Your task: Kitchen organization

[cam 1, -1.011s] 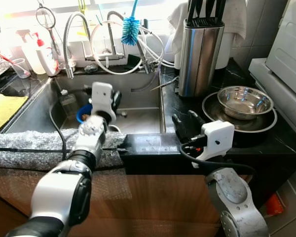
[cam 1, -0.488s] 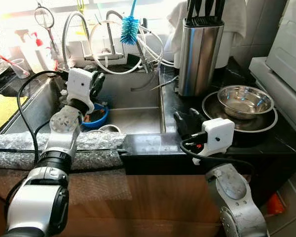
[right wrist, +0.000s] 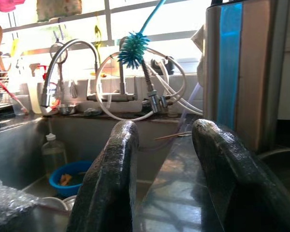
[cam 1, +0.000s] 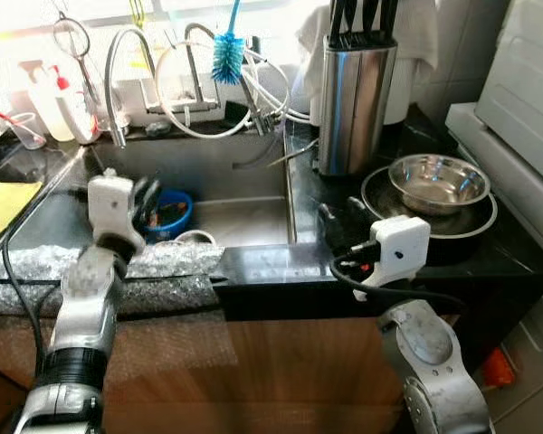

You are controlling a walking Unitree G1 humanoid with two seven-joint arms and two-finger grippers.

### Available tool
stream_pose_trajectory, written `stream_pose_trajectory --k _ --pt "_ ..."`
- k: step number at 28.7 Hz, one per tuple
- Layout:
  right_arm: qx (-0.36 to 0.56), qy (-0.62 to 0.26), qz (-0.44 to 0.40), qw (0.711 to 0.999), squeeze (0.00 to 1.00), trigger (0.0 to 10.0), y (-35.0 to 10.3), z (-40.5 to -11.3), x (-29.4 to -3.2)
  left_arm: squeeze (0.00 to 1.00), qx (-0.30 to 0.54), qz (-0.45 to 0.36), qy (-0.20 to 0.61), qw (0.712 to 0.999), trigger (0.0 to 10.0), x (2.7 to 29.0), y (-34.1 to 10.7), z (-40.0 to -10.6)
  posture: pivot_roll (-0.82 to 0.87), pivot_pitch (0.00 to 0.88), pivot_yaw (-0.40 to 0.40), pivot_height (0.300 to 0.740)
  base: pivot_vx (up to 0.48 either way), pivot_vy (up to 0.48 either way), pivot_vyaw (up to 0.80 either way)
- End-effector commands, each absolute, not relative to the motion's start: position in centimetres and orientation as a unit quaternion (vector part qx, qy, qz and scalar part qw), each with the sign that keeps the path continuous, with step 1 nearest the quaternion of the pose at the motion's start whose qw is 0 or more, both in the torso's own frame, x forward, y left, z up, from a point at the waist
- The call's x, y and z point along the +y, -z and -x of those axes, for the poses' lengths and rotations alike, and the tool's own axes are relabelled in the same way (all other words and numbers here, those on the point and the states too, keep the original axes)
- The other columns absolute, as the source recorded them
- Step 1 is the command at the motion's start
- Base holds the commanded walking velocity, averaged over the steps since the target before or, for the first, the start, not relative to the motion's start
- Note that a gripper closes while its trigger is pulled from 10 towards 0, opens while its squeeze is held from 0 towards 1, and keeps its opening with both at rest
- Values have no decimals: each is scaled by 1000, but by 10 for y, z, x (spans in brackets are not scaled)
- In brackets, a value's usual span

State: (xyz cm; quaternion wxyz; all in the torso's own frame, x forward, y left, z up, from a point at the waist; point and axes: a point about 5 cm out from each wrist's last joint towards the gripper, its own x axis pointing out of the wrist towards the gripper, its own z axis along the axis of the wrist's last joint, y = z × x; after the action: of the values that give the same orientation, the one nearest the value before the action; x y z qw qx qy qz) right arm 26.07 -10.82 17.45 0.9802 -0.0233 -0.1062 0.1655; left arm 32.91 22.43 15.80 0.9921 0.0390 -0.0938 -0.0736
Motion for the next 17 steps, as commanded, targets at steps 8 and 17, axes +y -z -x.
stream_pose_trajectory --k 8,17 --pt "-111 -170 30 979 0 10000 -175 -262 -110 0 -118 -53 70 989 10000 222 -174 -304 -75 0 100 740 0 0 0" --pt "-109 -166 39 979 0 10000 -174 -262 -116 0 -64 -6 25 998 10000 225 -145 -285 -74 0 93 740 0 0 0"
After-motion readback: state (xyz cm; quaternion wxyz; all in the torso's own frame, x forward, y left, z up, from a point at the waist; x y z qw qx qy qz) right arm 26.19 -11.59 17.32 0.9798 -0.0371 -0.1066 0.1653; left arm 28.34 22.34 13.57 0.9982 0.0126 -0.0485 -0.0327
